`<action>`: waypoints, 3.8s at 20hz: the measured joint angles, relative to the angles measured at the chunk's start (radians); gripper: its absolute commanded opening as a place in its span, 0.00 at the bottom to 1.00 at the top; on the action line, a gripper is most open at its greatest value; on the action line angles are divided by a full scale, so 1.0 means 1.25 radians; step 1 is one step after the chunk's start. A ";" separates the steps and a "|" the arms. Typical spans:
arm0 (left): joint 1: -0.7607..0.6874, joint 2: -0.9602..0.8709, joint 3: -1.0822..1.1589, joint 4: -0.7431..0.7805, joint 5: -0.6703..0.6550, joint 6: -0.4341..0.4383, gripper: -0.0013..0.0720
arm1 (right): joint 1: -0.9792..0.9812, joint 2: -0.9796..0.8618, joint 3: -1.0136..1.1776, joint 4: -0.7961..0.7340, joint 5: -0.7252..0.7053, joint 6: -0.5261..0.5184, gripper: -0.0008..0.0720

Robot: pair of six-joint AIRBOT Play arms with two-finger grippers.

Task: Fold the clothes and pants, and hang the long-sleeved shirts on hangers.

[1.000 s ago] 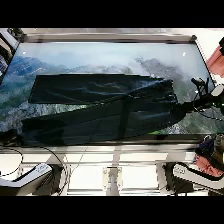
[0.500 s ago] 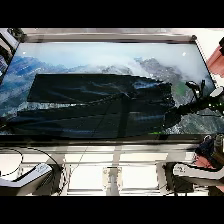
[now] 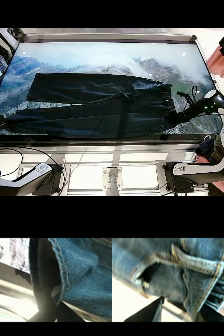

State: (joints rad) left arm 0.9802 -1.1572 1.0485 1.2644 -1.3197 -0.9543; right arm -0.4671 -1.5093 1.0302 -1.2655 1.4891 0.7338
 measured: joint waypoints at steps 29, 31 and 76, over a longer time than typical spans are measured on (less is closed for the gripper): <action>0.032 0.046 0.136 -0.374 0.094 0.077 0.05 | -0.265 0.330 0.190 0.210 0.176 0.055 0.03; 0.047 0.050 0.136 -0.423 0.096 0.072 0.05 | -0.286 0.340 0.191 0.213 0.150 0.063 0.03; -0.408 -0.421 0.478 -0.202 0.419 -0.411 0.05 | -0.246 0.081 0.039 0.392 -0.381 0.414 0.03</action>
State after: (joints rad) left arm 0.4702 -1.6833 1.6463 1.0115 -0.7956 -1.4677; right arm -0.7742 -1.4086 1.0794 -0.7753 1.0126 1.2514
